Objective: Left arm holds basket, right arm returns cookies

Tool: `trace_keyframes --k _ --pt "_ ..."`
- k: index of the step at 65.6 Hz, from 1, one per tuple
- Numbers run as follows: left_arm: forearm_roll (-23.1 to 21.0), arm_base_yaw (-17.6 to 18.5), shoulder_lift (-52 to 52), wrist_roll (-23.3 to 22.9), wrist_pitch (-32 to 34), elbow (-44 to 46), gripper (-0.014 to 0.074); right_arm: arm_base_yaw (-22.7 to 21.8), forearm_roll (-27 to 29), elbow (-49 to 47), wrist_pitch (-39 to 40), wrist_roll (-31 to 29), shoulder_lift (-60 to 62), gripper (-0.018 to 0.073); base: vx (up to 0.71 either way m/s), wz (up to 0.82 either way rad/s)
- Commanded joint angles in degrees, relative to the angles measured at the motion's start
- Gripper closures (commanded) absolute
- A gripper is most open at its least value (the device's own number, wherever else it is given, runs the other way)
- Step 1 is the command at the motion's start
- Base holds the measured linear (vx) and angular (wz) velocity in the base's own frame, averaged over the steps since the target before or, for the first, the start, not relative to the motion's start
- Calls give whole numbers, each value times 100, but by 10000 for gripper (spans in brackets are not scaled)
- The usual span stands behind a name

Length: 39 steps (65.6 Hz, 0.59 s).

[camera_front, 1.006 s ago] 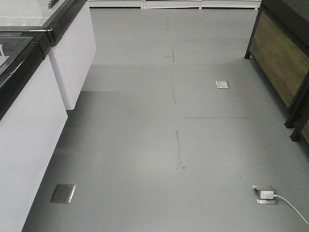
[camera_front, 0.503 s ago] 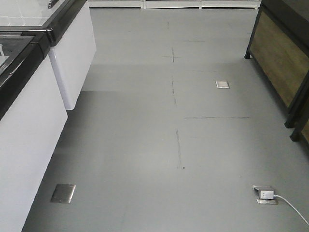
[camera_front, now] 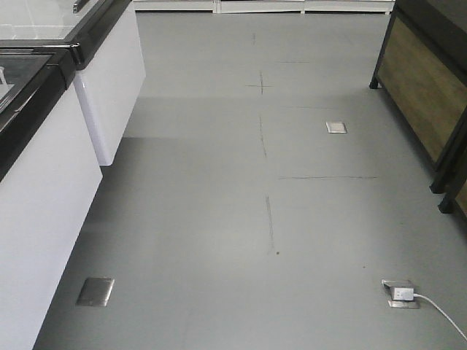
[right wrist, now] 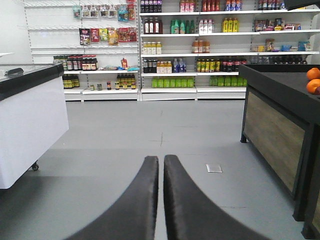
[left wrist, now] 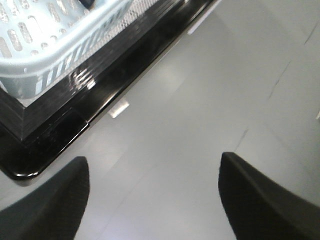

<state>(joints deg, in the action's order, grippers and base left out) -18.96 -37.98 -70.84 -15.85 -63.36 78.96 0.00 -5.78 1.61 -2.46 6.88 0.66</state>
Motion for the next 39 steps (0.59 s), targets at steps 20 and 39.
trace_keyframes --k 20,39 --pt "-2921 -2244 -950 319 190 1153 121 -3 -13 105 426 -42 71 566 0 0" --pt "-3875 -2381 -1724 919 200 1153 92 -3 -13 105 426 -42 71 566 0 0"
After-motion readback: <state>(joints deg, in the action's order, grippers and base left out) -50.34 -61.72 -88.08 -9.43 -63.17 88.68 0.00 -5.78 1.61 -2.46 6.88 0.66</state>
